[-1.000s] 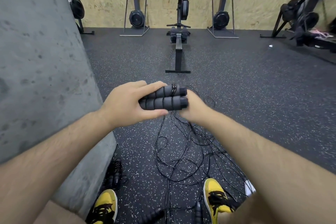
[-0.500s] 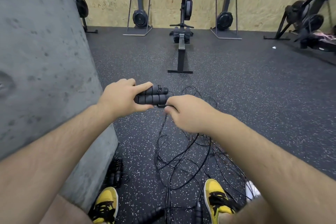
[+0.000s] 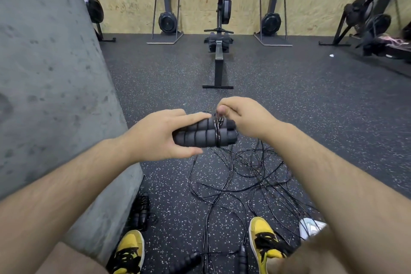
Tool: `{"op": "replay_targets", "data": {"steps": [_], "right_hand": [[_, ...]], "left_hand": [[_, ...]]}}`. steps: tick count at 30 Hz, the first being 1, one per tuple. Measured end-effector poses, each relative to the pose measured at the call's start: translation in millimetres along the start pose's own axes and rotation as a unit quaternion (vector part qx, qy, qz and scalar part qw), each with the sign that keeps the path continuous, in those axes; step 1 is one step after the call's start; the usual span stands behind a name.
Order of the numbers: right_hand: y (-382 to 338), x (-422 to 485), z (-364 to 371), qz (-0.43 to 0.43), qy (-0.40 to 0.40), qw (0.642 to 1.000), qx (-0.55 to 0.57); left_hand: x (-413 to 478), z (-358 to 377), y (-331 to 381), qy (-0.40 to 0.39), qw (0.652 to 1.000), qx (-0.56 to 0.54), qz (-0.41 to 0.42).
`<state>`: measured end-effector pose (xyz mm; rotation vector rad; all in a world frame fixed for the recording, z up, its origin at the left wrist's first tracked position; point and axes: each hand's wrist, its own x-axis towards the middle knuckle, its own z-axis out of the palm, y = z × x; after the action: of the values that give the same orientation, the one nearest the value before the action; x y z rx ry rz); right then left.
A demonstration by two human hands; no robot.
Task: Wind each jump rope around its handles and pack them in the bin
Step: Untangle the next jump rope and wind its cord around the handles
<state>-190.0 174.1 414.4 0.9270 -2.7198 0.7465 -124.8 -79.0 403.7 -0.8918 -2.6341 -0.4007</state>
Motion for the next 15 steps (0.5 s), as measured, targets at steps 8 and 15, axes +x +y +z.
{"op": "replay_targets", "data": {"steps": [8, 15], "right_hand": [[-41.7, -16.2, 40.7, 0.078, -0.148, 0.984, 0.068], [-62.3, -20.4, 28.8, 0.08, -0.2, 0.976, -0.02]], "left_hand": [[9.5, 2.2, -13.7, 0.078, 0.989, 0.066, -0.105], [11.8, 7.4, -29.1, 0.041, 0.974, 0.151, -0.166]]}}
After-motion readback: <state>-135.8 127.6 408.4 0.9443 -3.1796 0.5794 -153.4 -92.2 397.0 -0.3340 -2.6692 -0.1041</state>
